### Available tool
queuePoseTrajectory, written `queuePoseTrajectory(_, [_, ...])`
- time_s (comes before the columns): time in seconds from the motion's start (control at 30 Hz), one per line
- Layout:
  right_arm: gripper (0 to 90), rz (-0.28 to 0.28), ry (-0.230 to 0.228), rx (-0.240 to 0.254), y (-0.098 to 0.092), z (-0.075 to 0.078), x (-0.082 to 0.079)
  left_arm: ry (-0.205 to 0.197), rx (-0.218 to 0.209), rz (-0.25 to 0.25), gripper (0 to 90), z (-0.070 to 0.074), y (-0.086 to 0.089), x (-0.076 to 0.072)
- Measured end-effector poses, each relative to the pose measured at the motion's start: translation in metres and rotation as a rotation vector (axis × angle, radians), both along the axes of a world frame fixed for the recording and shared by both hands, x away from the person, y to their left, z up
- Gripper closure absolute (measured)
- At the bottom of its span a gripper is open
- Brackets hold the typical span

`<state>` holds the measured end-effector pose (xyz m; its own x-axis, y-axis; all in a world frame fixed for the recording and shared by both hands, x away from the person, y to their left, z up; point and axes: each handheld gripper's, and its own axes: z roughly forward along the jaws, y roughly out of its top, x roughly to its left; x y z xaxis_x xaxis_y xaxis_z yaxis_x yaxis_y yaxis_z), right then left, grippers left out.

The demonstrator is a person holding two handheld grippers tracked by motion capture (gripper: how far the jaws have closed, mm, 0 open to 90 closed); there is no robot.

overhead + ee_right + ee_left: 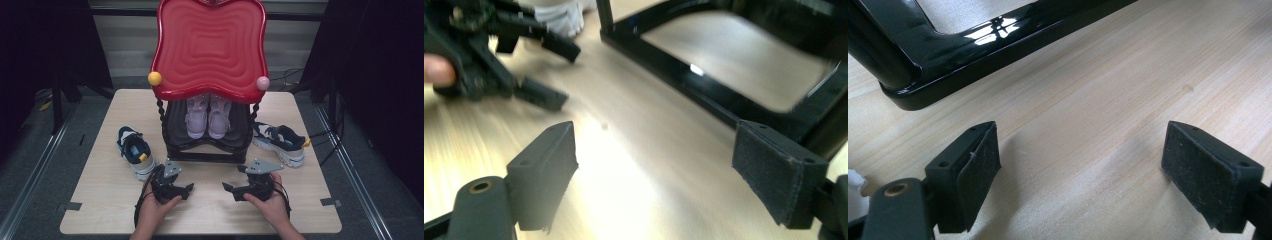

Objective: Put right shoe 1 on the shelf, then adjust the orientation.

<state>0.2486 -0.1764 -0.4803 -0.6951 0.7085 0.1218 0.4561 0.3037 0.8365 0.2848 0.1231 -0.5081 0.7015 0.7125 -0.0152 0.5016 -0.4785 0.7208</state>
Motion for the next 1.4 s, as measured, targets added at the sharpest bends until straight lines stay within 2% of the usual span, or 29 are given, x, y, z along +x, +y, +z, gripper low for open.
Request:
queuePoseTrajectory(0.2, [15.2, 0.036, 0.061, -0.039, -0.014, -0.018, -0.004, -0.002, -0.001, 0.001, 15.2, 0.000, 0.000, 0.000])
queuePoseTrajectory(0.33, [15.3, 0.036, 0.067, -0.067, -0.019, -0.024, -0.006, -0.002, -0.001, 0.001, 15.2, 0.000, 0.000, 0.000])
queuePoseTrajectory(0.4, [15.5, 0.049, 0.085, -0.092, -0.023, -0.028, -0.006, -0.001, -0.001, 0.001, 15.2, 0.000, 0.000, 0.000])
queuePoseTrajectory(0.5, [15.4, 0.045, 0.068, -0.113, -0.024, -0.028, -0.006, -0.001, -0.001, 0.001, 15.2, 0.000, 0.000, 0.000])
queuePoseTrajectory(0.67, [15.0, 0.058, 0.088, -0.145, -0.026, -0.029, -0.005, -0.002, -0.001, 0.001, 15.2, 0.000, 0.000, 0.000])
queuePoseTrajectory(0.77, [14.6, 0.060, 0.080, -0.170, -0.026, -0.029, -0.005, -0.001, -0.002, -0.001, 15.1, 0.000, 0.000, 0.000])
queuePoseTrajectory(0.87, [14.4, 0.063, 0.082, -0.169, -0.026, -0.030, -0.005, -0.001, -0.002, -0.001, 15.1, 0.000, 0.000, 0.000])
queuePoseTrajectory(0.93, [14.1, 0.065, 0.061, -0.209, -0.023, -0.030, -0.007, 0.000, -0.002, -0.001, 15.1, 0.000, 0.000, 0.000])
queuePoseTrajectory(1.4, [13.7, 0.064, 0.067, -0.202, -0.023, -0.030, -0.007, 0.004, -0.002, 0.010, 14.0, 0.000, 0.000, 0.000])
